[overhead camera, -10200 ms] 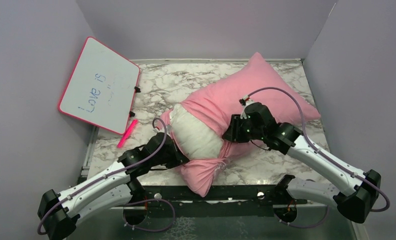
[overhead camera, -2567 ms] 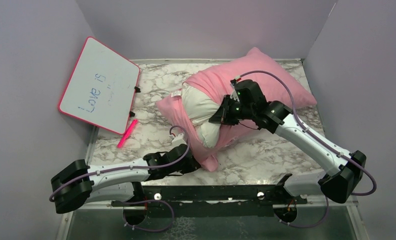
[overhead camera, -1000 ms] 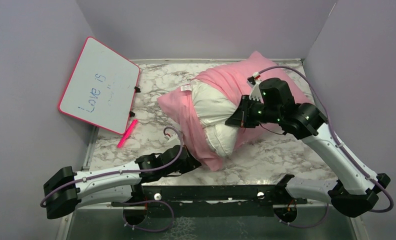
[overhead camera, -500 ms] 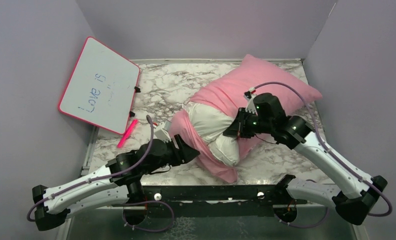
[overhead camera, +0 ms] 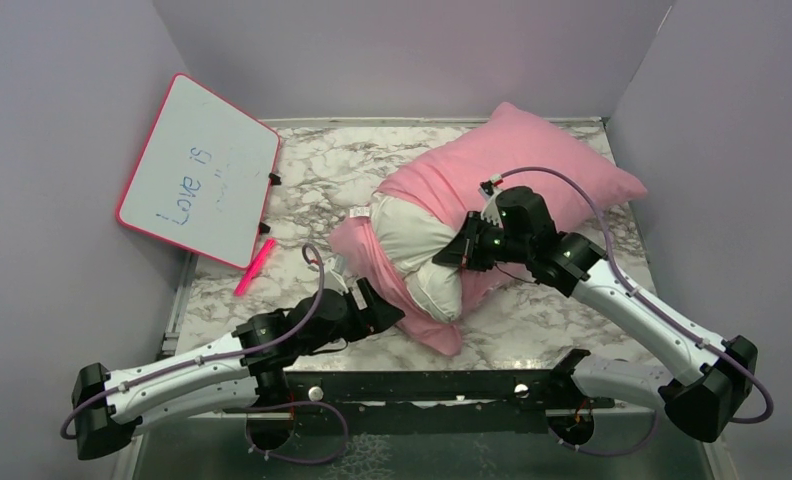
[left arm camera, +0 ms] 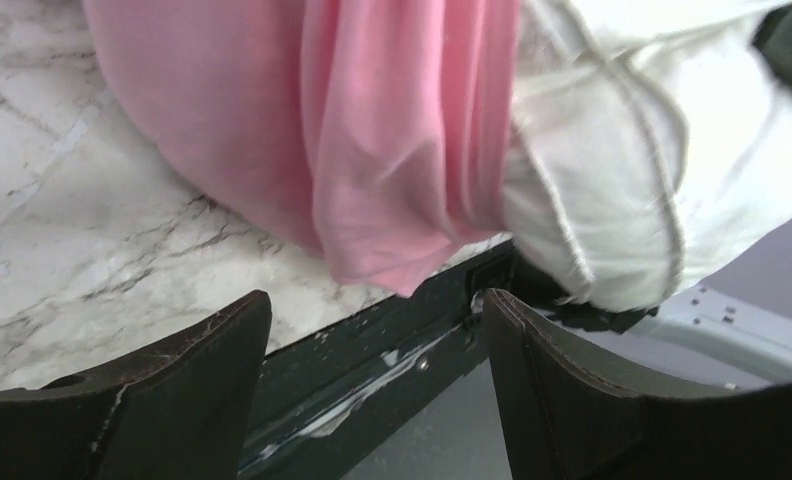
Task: Remove the pillowcase from the pillow
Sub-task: Remove the pillow from the pillowcase.
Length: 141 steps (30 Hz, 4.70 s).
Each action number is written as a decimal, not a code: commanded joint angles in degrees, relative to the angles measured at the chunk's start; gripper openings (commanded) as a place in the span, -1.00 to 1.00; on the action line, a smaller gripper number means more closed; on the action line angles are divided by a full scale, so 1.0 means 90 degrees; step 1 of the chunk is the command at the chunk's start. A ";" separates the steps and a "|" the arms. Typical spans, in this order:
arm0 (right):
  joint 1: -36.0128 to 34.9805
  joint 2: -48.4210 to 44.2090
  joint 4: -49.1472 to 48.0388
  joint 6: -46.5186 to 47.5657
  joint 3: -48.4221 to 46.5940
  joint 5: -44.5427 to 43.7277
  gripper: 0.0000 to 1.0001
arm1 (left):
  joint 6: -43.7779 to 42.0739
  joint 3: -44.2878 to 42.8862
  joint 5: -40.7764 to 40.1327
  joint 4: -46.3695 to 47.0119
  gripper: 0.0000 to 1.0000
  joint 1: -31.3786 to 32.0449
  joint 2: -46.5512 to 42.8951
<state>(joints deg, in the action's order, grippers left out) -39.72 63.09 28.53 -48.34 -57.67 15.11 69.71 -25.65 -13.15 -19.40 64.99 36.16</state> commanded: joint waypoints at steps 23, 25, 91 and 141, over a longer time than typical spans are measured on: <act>0.0029 -0.0680 -0.1023 -0.0489 0.0487 0.0750 -0.99 | -0.0334 -0.0108 0.1747 0.2534 0.24 -0.1634 0.1982; 0.0029 -0.0633 -0.1043 -0.0489 0.0486 0.0768 -0.99 | -0.0343 -0.0013 0.2026 0.2795 0.22 -0.1635 0.1997; -0.3302 0.0295 0.0429 -0.0725 0.1612 -0.3698 0.87 | 0.0036 0.0922 0.1733 0.2244 -1.00 -0.1635 0.1773; -0.3222 -0.1560 0.1847 -0.0524 0.0517 -0.4670 -0.83 | -0.0090 0.0327 -0.0055 -0.0621 0.46 -0.1499 -0.0513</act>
<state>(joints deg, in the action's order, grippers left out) -68.84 61.10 34.98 -49.41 -63.07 -19.77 69.19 -18.76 -2.46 -6.57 51.27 38.33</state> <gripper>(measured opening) 0.119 0.675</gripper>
